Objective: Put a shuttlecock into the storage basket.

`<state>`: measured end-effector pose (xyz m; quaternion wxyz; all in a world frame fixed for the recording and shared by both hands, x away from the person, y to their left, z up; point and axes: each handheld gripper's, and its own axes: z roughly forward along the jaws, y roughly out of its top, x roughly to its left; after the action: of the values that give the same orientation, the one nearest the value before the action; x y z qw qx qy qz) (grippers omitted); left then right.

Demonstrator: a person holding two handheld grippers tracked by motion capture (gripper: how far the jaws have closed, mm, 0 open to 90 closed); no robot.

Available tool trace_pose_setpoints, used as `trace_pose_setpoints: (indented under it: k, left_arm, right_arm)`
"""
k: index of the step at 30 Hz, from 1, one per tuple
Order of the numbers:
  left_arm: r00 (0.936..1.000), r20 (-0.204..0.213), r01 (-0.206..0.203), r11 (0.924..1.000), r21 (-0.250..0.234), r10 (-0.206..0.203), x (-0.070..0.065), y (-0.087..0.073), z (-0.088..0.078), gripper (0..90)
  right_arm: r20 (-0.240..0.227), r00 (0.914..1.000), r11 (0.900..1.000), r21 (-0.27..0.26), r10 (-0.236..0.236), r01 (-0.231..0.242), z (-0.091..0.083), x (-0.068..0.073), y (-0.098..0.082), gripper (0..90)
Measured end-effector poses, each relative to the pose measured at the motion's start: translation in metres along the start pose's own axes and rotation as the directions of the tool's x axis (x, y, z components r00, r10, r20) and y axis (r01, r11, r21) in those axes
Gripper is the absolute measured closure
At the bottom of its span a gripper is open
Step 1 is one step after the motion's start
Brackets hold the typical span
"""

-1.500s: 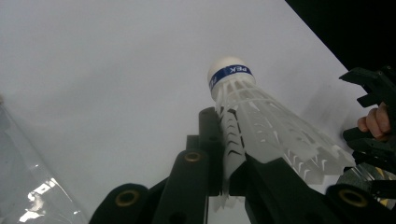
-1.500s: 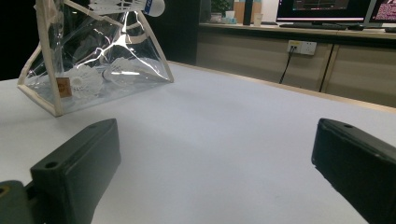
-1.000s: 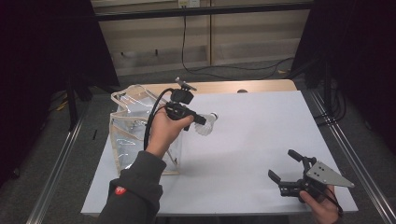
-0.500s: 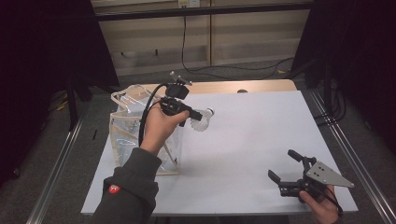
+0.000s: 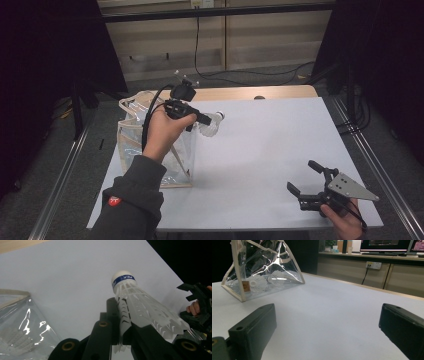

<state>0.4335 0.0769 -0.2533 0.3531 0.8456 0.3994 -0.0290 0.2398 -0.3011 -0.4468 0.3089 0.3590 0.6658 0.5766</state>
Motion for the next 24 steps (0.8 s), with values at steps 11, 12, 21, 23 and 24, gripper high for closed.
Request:
trace_pose_setpoints:
  k: [11, 12, 21, 23, 24]
  left_arm:
    - [1.0000, -0.006, 0.004, 1.0000, 0.003, -0.004, 0.002, 0.005, -0.010, 89.0]
    - [1.0000, -0.008, 0.004, 1.0000, -0.001, -0.004, 0.003, 0.005, -0.011, 89.0]
    - [0.9996, -0.027, 0.013, 0.9999, -0.005, -0.013, 0.008, 0.008, -0.021, 89.1]
    - [0.9994, -0.030, 0.018, 0.9998, -0.010, -0.019, 0.008, 0.009, -0.024, 89.1]
    - [0.9992, -0.035, 0.020, 0.9997, -0.012, -0.021, 0.010, 0.010, -0.026, 89.1]
  right_arm:
    - [0.001, 1.0000, 1.000, 0.001, -0.002, 0.002, 0.000, 0.000, 0.000, 1.2]
    - [0.001, 1.0000, 1.000, 0.000, 0.003, -0.003, 0.000, 0.000, 0.000, 1.2]
    - [0.001, 1.0000, 1.000, 0.000, 0.001, -0.001, 0.000, 0.000, 0.000, 1.2]
    - [0.001, 1.0000, 1.000, -0.003, -0.003, 0.003, 0.000, 0.000, 0.000, 1.2]
    - [0.001, 1.0000, 1.000, -0.002, -0.003, 0.003, 0.000, 0.000, 0.000, 1.2]
